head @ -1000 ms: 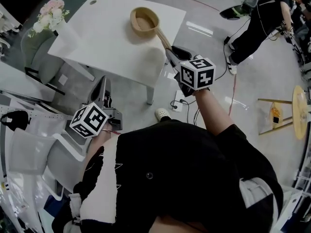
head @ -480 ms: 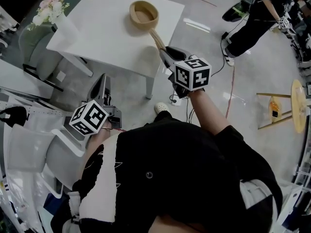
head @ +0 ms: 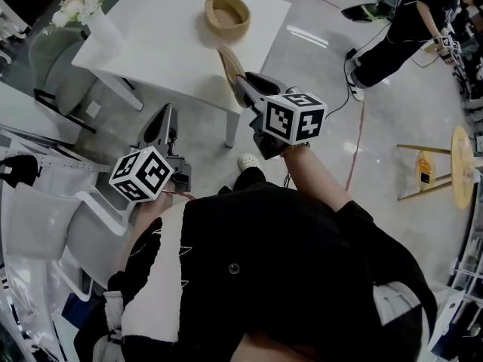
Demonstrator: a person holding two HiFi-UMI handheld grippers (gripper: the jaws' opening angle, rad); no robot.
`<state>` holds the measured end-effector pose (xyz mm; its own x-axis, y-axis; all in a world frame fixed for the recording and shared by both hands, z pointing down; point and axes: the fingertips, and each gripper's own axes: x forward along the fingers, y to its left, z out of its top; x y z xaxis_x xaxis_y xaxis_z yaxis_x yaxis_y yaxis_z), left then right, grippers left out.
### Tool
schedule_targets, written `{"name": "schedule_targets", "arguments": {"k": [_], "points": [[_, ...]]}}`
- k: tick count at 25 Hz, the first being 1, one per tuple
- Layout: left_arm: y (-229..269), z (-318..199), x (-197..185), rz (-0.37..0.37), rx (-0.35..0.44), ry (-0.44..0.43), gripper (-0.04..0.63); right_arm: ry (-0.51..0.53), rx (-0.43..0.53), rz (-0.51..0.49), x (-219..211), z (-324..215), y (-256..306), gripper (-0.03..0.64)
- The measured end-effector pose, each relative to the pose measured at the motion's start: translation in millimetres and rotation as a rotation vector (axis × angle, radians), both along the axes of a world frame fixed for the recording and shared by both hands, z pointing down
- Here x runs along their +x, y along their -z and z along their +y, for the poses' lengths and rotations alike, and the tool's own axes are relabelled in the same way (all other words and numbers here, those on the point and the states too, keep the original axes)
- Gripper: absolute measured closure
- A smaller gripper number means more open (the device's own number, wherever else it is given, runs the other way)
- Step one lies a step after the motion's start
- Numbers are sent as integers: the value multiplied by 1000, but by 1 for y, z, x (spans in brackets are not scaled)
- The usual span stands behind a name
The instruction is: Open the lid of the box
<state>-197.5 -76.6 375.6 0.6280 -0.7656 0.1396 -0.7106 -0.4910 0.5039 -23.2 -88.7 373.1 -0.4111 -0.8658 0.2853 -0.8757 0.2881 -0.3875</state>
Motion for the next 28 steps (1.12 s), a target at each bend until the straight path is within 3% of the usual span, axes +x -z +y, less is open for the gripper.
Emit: {"name": "schedule_targets", "arguments": {"k": [5, 28], "points": [[0, 5, 11, -15, 10, -11, 586, 14, -2, -37, -9, 4, 3, 528], [-1, -7, 28, 4, 2, -1, 584, 60, -13, 62, -5, -4, -1, 528]]}}
